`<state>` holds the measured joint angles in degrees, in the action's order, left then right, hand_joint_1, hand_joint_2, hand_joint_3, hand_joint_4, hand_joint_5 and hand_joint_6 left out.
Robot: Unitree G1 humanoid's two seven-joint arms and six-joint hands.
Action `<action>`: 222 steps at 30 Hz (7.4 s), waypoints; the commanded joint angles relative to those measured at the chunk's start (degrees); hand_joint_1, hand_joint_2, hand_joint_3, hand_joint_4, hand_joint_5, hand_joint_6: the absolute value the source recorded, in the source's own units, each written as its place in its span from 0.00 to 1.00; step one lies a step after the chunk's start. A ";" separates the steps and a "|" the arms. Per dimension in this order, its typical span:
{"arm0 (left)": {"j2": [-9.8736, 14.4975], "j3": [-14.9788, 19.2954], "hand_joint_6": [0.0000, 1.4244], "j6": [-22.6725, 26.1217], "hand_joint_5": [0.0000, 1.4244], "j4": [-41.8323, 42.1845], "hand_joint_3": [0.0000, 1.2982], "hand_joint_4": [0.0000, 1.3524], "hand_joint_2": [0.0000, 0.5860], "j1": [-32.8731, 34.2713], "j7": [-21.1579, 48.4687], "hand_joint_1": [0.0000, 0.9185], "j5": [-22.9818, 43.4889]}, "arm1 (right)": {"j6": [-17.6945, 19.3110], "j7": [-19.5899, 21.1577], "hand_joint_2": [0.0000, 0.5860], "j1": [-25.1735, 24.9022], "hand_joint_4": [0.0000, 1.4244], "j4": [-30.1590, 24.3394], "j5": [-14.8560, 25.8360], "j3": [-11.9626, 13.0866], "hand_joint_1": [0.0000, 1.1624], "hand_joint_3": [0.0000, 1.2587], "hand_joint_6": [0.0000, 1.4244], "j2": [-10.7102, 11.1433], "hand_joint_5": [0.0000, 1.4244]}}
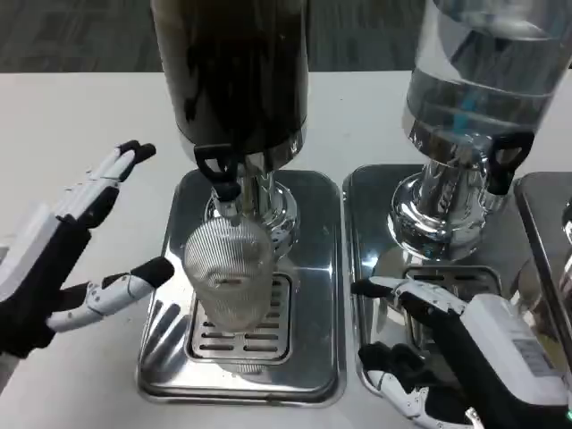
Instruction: Grasp the cup under the faucet to collect the drink, then remove the cup.
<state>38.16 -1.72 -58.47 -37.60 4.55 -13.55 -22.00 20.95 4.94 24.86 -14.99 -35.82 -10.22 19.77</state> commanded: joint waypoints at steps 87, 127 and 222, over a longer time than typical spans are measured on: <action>-4.97 14.73 0.04 70.65 0.09 17.90 0.13 0.03 0.04 19.22 87.12 0.00 57.14 | 0.34 2.10 0.72 -2.63 0.18 5.91 1.85 -0.82 0.39 0.22 0.20 -3.74 0.17; -5.03 12.79 0.08 51.49 0.11 20.98 0.22 0.10 0.08 16.05 88.02 0.00 50.45 | -0.49 1.28 0.75 -2.73 0.18 5.51 2.93 0.05 0.45 0.22 0.20 -3.16 0.17; 0.10 5.67 0.07 27.60 0.10 23.07 0.23 0.08 0.12 10.24 80.33 0.00 42.43 | -7.59 -16.54 0.47 -18.66 0.04 10.87 23.18 -2.44 0.66 0.03 0.14 -8.20 0.08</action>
<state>37.45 5.50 -31.30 -14.87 16.53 65.23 22.10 13.11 -11.53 7.12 -4.74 -13.29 -12.61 11.78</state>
